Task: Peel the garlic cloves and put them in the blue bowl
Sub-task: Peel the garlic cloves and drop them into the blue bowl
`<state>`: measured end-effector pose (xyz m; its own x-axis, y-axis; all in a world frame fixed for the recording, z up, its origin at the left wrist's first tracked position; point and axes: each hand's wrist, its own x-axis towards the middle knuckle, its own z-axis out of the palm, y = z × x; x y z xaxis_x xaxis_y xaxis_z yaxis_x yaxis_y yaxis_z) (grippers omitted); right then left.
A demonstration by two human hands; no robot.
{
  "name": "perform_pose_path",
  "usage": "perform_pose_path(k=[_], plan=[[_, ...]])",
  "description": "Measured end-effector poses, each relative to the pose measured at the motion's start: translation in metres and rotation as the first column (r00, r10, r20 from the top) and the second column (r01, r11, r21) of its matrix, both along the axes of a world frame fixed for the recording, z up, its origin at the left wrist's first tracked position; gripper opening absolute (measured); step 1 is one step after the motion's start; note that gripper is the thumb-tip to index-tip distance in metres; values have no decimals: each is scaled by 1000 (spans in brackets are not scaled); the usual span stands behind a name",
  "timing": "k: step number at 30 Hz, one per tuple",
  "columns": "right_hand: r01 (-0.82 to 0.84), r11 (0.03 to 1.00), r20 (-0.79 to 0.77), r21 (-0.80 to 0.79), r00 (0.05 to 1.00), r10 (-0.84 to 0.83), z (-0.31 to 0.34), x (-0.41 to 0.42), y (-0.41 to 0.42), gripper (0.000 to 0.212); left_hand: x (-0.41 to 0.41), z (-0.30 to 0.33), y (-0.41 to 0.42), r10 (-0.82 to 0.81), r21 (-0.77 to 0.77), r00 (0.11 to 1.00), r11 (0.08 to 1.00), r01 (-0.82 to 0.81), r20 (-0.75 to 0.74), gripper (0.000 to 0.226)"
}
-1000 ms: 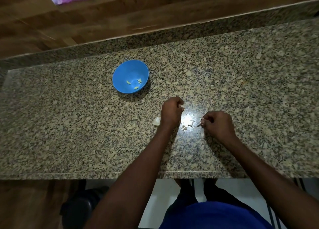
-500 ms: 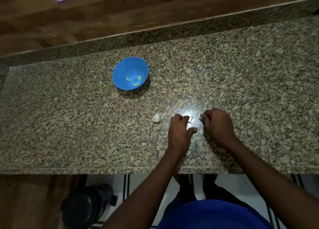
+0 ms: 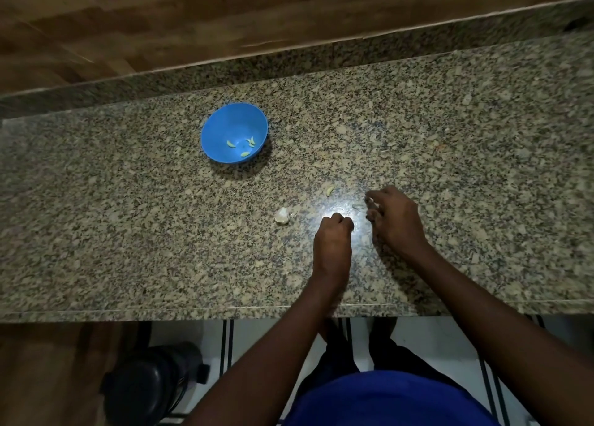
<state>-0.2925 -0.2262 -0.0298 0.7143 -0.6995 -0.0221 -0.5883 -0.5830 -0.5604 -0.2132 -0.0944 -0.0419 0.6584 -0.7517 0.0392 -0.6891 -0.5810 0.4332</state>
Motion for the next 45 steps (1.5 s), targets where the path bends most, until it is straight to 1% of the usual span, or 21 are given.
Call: perform_pose_path(k=[2,4,5,7,9,10,12,14,15,17,21,23,26,29,31,34,37,39,41,43,45], plan=[[-69,997,9,-17,998,69,-2,10,1,23,10,0,4,25,18,999,1000,-25,21,26],[-141,989,-30,-43,990,140,-3,19,3,14,21,2,7,55,43,998,998,-56,28,23],[-161,985,-57,-57,986,158,-3,22,5,11,25,2,8,65,50,997,997,-67,33,22],[-176,982,-79,-67,982,171,-4,23,7,14,29,3,8,75,55,997,996,-76,12,20],[-140,989,-53,-47,989,138,-4,21,8,15,28,7,8,126,21,984,992,-124,-130,18],[-81,997,-16,-4,997,81,-2,19,9,14,28,11,7,167,-12,955,984,-175,-247,18],[90,988,62,126,993,-99,2,13,6,14,30,15,7,207,-70,859,960,-270,-469,13],[221,950,77,219,967,-243,6,2,3,16,33,15,10,188,-115,795,945,-307,-578,7],[246,940,75,236,960,-270,8,-4,3,16,33,14,11,171,-128,785,944,-303,-596,7],[234,949,64,210,966,-252,9,-13,7,16,32,13,12,152,-140,812,951,-275,-564,8],[168,979,20,112,985,-171,0,-17,20,17,30,8,12,68,-172,922,975,-143,-381,11],[123,991,-18,59,992,-123,-3,-15,24,14,30,7,13,39,-157,945,983,-94,-325,11],[36,999,-45,16,998,-36,-5,-14,31,12,32,6,14,22,-190,941,978,-90,-336,13],[-19,1000,-55,-5,998,19,-3,-13,38,12,36,6,17,20,-194,911,975,-110,-413,19],[-18,1000,-26,-3,1000,18,-2,-14,39,14,38,4,19,23,-201,888,971,-129,-459,22],[19,1000,31,21,999,-20,0,-14,40,21,41,5,21,47,-196,870,967,-162,-490,19],[8,1000,-1,-2,1000,-8,0,-14,41,15,44,7,23,57,-184,872,969,-166,-486,19],[-22,1000,-37,-21,999,21,-1,-15,43,9,42,9,23,44,-194,882,969,-152,-469,21],[-61,998,-58,-28,997,59,-3,-15,47,12,38,8,24,8,-202,904,974,-104,-428,23],[-70,997,-58,-30,996,68,-6,-15,51,10,32,6,23,-51,-209,942,978,-21,-333,26],[-56,998,-40,-12,998,55,-9,-14,53,14,27,5,22,-94,-150,967,987,59,-235,23]])
